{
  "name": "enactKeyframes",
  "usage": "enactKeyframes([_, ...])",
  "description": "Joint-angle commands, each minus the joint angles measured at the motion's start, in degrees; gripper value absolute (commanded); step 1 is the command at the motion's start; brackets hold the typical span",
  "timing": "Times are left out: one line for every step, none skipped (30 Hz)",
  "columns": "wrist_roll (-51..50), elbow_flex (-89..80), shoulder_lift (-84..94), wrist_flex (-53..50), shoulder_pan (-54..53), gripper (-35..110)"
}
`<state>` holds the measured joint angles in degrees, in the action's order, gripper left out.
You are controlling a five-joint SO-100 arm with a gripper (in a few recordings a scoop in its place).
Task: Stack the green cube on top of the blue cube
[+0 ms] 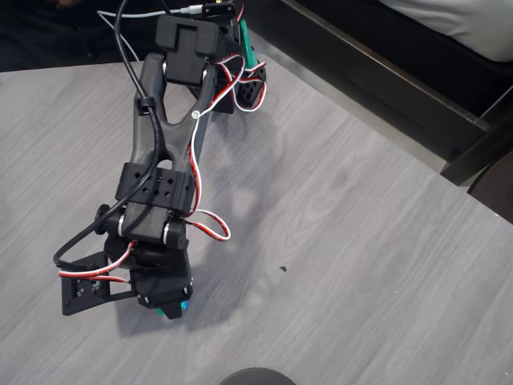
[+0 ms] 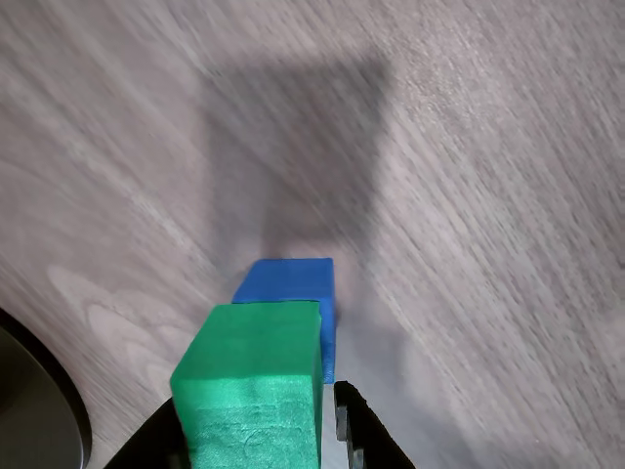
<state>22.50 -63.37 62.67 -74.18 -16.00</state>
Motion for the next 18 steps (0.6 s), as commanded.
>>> enactKeyframes([0.09,2.37,5.27,-0.79,0.00,21])
enactKeyframes([0.09,2.37,5.98,-1.05,0.00,21])
enactKeyframes([0.09,2.37,6.59,-1.32,0.00,21])
enactKeyframes([0.09,2.37,7.21,-1.58,0.00,22])
enactKeyframes([0.09,2.37,7.73,-1.85,0.00,23])
enactKeyframes([0.09,2.37,8.17,-2.02,0.00,23])
enactKeyframes([0.18,2.37,8.44,-2.20,0.00,24])
enactKeyframes([0.26,2.37,8.70,-2.37,0.00,24])
enactKeyframes([0.26,2.37,8.96,-2.55,0.00,24])
enactKeyframes([0.26,2.37,9.05,-2.64,0.00,24])
enactKeyframes([0.26,2.37,9.32,-2.81,0.00,25])
enactKeyframes([0.26,2.37,9.58,-2.90,0.00,25])
enactKeyframes([0.26,2.37,9.93,-3.08,-0.09,25])
enactKeyframes([0.26,2.37,10.55,-3.43,-0.18,25])
enactKeyframes([0.26,2.37,11.43,-3.96,-0.18,25])
enactKeyframes([0.26,2.37,12.48,-4.75,-0.18,25])
enactKeyframes([0.26,2.37,14.06,-5.80,-0.09,25])
enactKeyframes([0.26,2.37,16.08,-7.12,0.09,25])
